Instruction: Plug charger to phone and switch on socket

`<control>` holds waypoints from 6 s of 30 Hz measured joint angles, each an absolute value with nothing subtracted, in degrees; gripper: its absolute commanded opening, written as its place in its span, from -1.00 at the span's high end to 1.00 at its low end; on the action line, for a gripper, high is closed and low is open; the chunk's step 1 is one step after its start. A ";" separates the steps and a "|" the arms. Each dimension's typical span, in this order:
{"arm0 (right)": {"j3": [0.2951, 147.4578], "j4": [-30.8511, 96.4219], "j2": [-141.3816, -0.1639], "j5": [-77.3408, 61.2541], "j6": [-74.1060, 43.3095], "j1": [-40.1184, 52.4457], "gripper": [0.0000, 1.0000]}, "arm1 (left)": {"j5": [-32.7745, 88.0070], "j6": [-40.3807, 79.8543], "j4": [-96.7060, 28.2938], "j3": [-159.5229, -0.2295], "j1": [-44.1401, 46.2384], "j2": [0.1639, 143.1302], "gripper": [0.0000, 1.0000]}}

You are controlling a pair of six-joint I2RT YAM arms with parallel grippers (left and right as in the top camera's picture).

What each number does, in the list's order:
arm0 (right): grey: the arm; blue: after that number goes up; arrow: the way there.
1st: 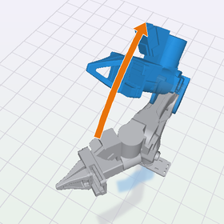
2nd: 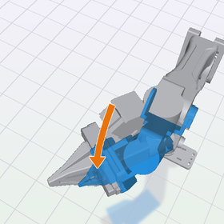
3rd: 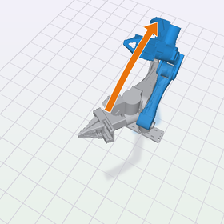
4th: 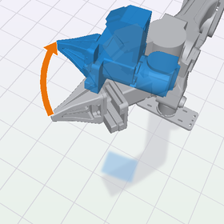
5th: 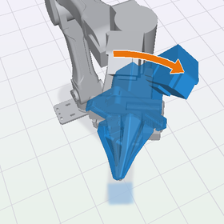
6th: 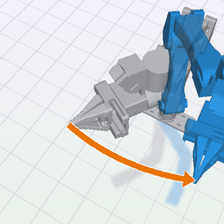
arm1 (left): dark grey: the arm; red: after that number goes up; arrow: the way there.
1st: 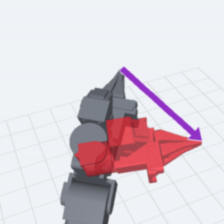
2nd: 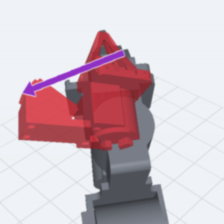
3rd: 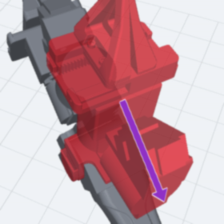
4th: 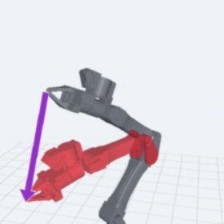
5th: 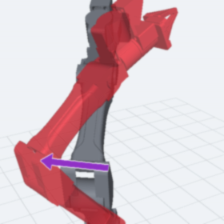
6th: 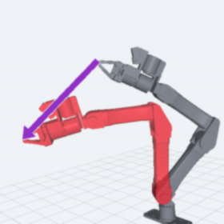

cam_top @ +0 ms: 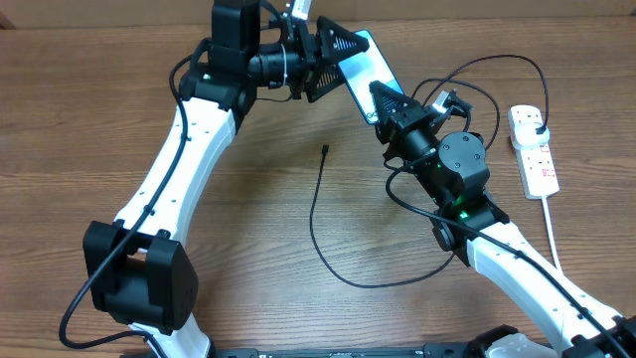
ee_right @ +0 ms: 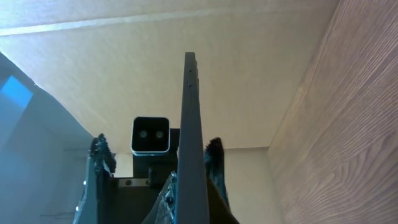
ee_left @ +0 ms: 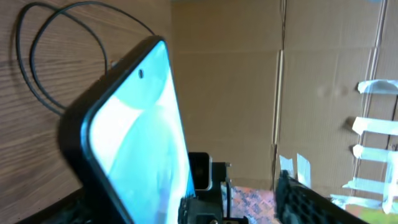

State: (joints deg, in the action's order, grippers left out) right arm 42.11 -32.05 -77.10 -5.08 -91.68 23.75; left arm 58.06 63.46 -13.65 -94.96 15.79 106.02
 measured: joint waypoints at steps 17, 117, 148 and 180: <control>42.39 -32.21 -77.10 -5.63 -93.01 25.28 0.93 | 57.82 65.01 -15.90 -94.96 15.77 106.04 0.25; 44.03 -11.66 -76.79 -8.93 -91.64 24.62 -0.42 | 51.37 46.28 -29.56 -94.80 10.83 106.56 0.92; 51.96 28.77 -77.34 -27.38 -35.53 23.29 -0.53 | 72.44 23.77 -46.61 -94.78 -7.55 106.59 0.92; 78.65 29.98 -114.30 -25.98 -36.01 23.29 0.15 | 73.71 25.34 -44.56 -94.78 -9.10 106.59 0.91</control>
State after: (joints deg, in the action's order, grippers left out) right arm 78.65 29.98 -114.30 -25.98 -36.01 23.29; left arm 73.71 25.34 -44.56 -94.78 -9.10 106.59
